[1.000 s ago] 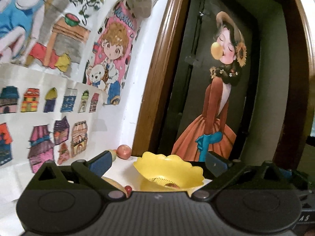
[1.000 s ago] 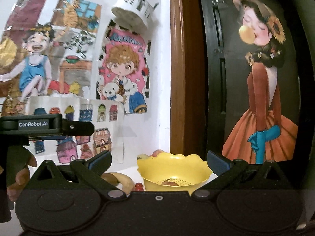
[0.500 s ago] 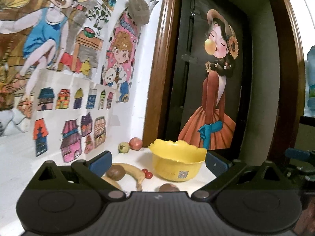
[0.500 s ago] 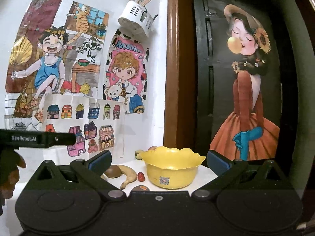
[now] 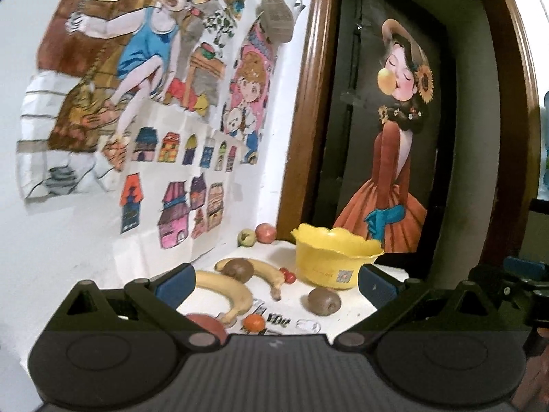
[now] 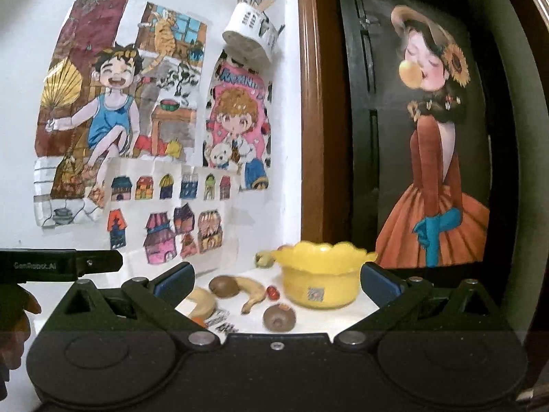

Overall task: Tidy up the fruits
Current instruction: 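Withdraw both open tools from the bowl back toward the table fruit, then close right tool on small orange while left tool approaches large red apple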

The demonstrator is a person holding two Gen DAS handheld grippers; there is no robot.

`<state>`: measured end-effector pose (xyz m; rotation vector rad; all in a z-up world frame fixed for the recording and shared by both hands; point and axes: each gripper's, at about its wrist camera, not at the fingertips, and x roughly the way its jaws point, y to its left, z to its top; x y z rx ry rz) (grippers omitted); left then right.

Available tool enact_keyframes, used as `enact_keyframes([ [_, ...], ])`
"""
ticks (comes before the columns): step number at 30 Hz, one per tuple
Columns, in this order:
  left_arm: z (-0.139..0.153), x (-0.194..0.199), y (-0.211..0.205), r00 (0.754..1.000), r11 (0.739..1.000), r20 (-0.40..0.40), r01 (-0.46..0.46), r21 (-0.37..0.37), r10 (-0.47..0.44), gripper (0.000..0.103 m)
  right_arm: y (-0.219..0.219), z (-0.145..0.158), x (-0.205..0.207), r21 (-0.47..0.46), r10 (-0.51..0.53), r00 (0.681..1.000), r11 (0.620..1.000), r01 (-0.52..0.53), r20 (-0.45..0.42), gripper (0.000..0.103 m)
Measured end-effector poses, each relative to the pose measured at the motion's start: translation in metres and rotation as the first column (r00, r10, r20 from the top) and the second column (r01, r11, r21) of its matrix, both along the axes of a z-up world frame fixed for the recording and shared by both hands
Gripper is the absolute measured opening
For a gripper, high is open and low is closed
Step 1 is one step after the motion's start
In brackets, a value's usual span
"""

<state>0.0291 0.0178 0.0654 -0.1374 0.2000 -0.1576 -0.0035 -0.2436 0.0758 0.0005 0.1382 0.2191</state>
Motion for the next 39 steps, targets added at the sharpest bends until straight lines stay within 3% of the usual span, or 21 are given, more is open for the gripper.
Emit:
enact_keyframes([
  [12,-0.03,-0.01,0.022,0.992,0.999,-0.117,-0.038,-0.002,0.037,0.103,0.013,-0.038,0.007,-0.028,-0.048,0.981,0.999,0.044,-0.186,0.102],
  [22,-0.046,-0.001,0.03,0.979,0.998,-0.194,-0.064,0.001,0.063,0.103,0.02,-0.056,0.021,-0.051,-0.027,0.964,0.999,0.014,-0.264,0.102],
  [33,-0.058,0.023,0.032,0.964,0.996,-0.252,-0.084,0.037,0.091,0.103,0.023,-0.068,0.051,-0.083,0.013,0.951,0.996,-0.04,-0.31,0.102],
  [39,-0.063,0.044,0.033,0.957,0.994,-0.276,-0.073,0.086,0.095,0.103,0.026,-0.056,0.086,-0.14,0.106,0.96,0.979,-0.147,-0.26,0.102],
])
